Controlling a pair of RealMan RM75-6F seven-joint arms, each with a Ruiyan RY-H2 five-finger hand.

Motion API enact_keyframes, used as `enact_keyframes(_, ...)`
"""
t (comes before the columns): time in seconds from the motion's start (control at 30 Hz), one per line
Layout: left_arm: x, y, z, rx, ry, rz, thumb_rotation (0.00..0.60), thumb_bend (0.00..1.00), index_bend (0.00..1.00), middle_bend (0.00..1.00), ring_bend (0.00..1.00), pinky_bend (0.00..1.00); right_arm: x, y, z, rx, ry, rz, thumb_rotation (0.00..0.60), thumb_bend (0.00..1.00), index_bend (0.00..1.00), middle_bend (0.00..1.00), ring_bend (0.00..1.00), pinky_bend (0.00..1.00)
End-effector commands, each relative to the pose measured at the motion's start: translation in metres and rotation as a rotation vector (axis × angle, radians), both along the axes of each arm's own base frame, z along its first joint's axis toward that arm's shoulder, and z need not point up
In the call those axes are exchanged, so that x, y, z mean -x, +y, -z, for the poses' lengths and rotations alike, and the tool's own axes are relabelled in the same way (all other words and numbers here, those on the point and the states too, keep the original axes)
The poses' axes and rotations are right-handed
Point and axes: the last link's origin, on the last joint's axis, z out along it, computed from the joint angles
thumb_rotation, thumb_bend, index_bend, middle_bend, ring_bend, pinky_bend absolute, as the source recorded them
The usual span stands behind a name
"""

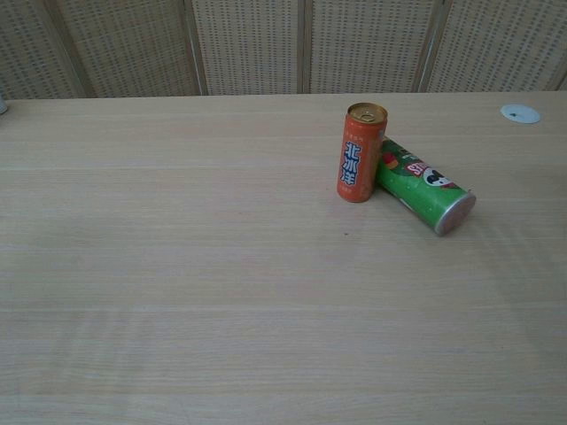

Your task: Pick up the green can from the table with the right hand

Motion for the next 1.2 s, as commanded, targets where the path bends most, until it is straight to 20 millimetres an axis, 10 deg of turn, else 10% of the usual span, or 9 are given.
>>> enact_keyframes(0.03, -0.001, 0.002, 0.001, 0.006, 0.000, 0.004, 0.566, 0.27, 0.07, 0.13, 0.00, 0.00, 0.001, 0.001, 0.001, -0.003, -0.002, 0.006, 0.600, 0.23, 0.00, 0.00, 0.00, 0.00)
enact_keyframes(0.37, -0.006, 0.001, -0.001, -0.011, -0.012, 0.049, 0.564, 0.27, 0.07, 0.12, 0.00, 0.00, 0.002, 0.006, 0.005, -0.056, -0.037, 0.021, 0.600, 0.23, 0.00, 0.00, 0.00, 0.00)
enact_keyframes(1.2, 0.010, 0.007, -0.002, 0.016, -0.021, 0.037, 0.565, 0.27, 0.07, 0.12, 0.00, 0.00, -0.024, -0.032, 0.101, -0.301, -0.021, 0.094, 0.560, 0.11, 0.00, 0.00, 0.00, 0.04)
